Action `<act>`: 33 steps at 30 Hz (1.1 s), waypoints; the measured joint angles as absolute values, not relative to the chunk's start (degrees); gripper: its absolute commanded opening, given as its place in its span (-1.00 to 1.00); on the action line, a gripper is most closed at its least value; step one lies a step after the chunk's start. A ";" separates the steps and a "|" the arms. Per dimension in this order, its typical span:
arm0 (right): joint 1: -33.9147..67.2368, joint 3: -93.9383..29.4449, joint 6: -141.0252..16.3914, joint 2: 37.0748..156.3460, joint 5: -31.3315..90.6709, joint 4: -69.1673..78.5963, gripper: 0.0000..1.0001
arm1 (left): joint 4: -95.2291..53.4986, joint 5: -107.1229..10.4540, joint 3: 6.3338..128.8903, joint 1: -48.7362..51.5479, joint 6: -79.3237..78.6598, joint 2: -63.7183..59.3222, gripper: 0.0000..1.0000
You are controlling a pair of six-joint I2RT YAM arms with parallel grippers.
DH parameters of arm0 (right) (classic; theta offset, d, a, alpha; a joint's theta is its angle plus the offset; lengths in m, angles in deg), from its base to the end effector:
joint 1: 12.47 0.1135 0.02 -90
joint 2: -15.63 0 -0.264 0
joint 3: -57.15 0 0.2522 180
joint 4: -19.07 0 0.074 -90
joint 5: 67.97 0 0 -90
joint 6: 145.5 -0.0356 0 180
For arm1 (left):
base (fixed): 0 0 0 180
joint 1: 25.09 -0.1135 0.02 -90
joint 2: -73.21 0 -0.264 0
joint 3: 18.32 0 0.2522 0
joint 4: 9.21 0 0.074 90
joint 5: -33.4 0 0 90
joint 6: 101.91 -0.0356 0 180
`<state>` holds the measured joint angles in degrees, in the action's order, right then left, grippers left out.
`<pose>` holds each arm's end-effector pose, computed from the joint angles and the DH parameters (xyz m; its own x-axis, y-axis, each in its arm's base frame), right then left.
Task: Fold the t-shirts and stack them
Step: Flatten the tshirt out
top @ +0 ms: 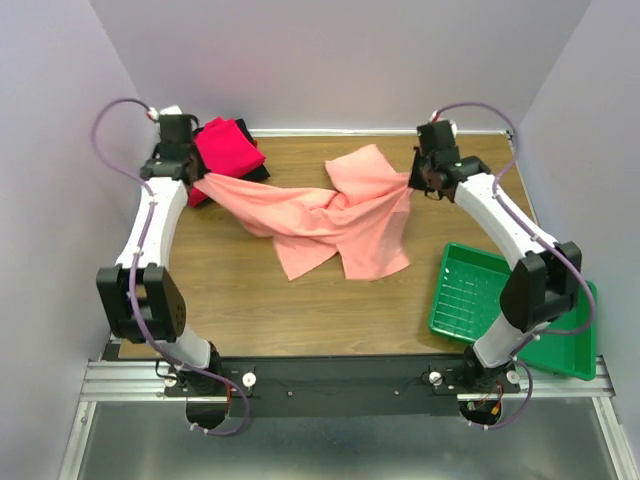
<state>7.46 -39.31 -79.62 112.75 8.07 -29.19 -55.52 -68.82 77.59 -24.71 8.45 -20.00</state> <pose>0.3566 0.1202 0.2907 -0.7211 0.1604 -0.6741 0.1237 0.9870 0.1026 0.3655 0.0051 0.3139 -0.5956 -0.3361 -0.7296 -0.3776 0.9188 -0.1150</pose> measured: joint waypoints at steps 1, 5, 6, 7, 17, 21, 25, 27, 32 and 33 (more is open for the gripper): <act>6.87 -41.32 -78.88 111.81 7.05 -29.43 -0.99 | -55.52 -69.66 79.06 -25.89 8.10 -18.36 -1.00; 4.79 -45.58 -76.43 107.42 3.24 -29.58 -0.99 | -55.11 -70.33 80.41 -31.25 7.36 -12.11 -1.00; 4.24 -46.15 -75.88 106.59 2.52 -29.56 -0.99 | -54.87 -70.16 79.91 -32.58 7.31 -11.08 -1.00; 3.85 -46.59 -75.32 106.00 1.82 -29.54 -0.99 | -54.32 -70.07 79.14 -33.32 7.29 -10.38 -1.00; 2.56 -48.53 -73.46 115.81 1.38 -30.37 -0.99 | -52.27 -62.86 65.18 -35.20 8.08 -9.40 -1.00; 2.52 -49.14 -73.48 116.69 2.02 -31.79 -0.99 | -51.50 -61.83 64.26 -35.20 8.10 -9.38 -1.00; 2.52 -49.91 -73.48 112.58 2.43 -31.84 -0.99 | -51.00 -61.90 64.19 -35.20 8.08 -8.29 -1.00; 2.54 -50.06 -73.65 108.77 2.83 -31.77 -0.99 | -50.87 -61.94 64.19 -35.20 8.08 -7.06 -1.00; 2.54 -50.11 -73.89 100.60 3.24 -31.11 -0.99 | -49.91 -62.75 63.30 -35.20 8.12 -3.37 -1.00; 2.54 -50.11 -73.87 98.96 3.46 -30.90 -0.99 | -49.84 -62.99 63.04 -35.22 8.12 -2.82 -1.00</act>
